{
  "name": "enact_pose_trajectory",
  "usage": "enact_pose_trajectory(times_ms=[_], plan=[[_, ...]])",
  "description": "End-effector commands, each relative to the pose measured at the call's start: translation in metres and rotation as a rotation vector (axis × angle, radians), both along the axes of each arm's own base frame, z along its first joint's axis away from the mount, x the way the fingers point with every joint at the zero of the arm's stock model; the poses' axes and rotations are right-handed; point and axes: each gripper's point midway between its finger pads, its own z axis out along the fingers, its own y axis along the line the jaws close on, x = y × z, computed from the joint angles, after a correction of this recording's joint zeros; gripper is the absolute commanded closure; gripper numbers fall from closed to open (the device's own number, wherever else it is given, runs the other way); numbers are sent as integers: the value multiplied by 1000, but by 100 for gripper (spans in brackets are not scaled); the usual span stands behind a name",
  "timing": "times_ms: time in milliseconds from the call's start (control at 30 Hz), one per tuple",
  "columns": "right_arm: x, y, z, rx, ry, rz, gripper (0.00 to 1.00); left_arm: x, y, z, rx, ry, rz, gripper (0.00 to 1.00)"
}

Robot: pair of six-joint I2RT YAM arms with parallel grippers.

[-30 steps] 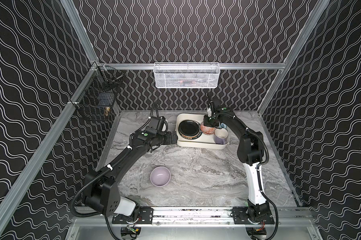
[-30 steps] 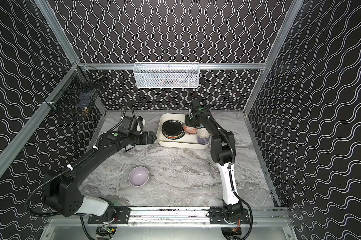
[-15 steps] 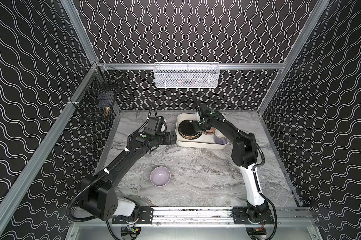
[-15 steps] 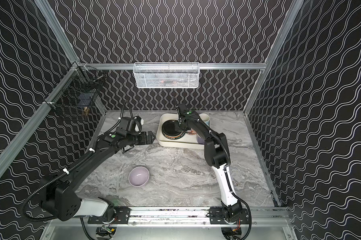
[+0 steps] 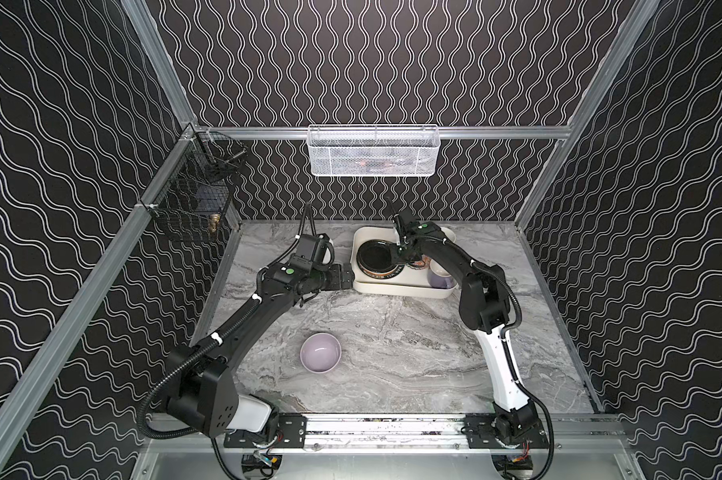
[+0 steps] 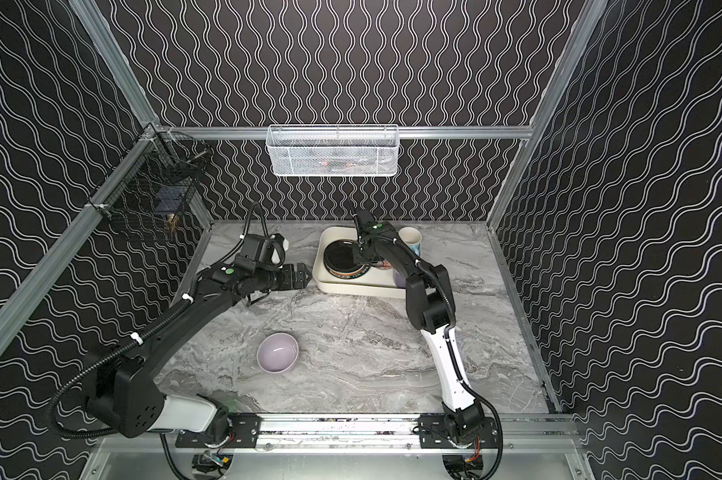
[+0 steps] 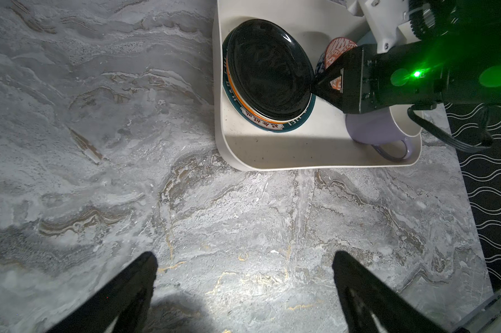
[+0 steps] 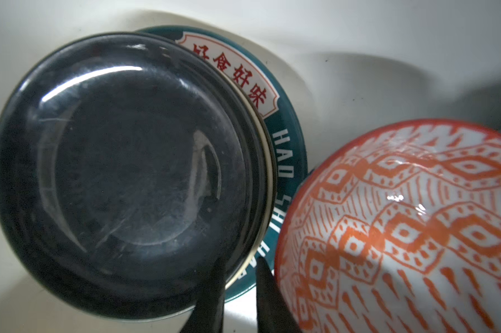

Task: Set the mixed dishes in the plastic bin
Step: 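Settle the bowl flat in the bin and open the right gripper, then grip the lavender bowl's rim with the left gripper while the right gripper withdraws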

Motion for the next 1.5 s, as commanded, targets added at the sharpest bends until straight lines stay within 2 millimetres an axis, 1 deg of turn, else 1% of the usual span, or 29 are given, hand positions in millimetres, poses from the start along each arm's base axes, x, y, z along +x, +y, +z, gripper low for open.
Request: enact_pose_trajectory(times_ms=[0,100,200,300,400,500,533,600,767,833,900,967,1033,1100,1167,1233,1300,1367,1400,1467], plan=[[4,-15,-3,-41,3,-28,78,3,-2,1,-7,-12,-6,1],[3,-14,-4,-36,9,-22,78,4,-1,1,-5,-12,-3,1],[1,-10,1,-16,5,-13,77,3,-1,0,-5,-12,-5,1],[-3,-2,15,-2,-16,8,77,3,0,1,-5,-14,-1,1],[-7,1,35,1,-60,16,77,3,0,2,-7,-16,-1,1],[-9,-1,52,6,-92,6,76,3,0,4,-8,-18,0,1],[-9,-3,53,-1,-100,2,76,3,0,3,-7,-19,0,1],[-9,-8,52,-18,-104,-5,76,2,0,4,-10,-21,0,1],[-12,-14,32,-58,-58,-20,78,2,0,4,-9,-22,0,1],[-14,-15,28,-58,-47,-20,77,2,0,3,-8,-20,-1,1],[-15,-14,30,-50,-43,-19,78,2,0,2,-6,-18,1,1],[-17,-14,39,-40,-54,-20,77,1,1,3,-5,-17,3,2],[-21,-11,54,-16,-77,-8,75,0,3,2,-1,-14,10,1],[-28,-6,73,16,-107,7,73,-4,6,1,6,-8,19,1],[-41,-1,89,55,-120,30,70,-11,12,-3,24,5,35,1],[-57,6,100,98,-130,59,67,-20,22,-12,57,31,66,1],[-74,13,106,139,-134,90,64,-33,35,-25,109,80,111,1],[-94,18,118,189,-148,120,55,-46,48,-36,148,124,162,1],[-103,20,122,205,-157,136,48,-53,54,-41,163,144,185,1],[-119,21,123,215,-160,157,40,-68,64,-48,180,179,224,1]])
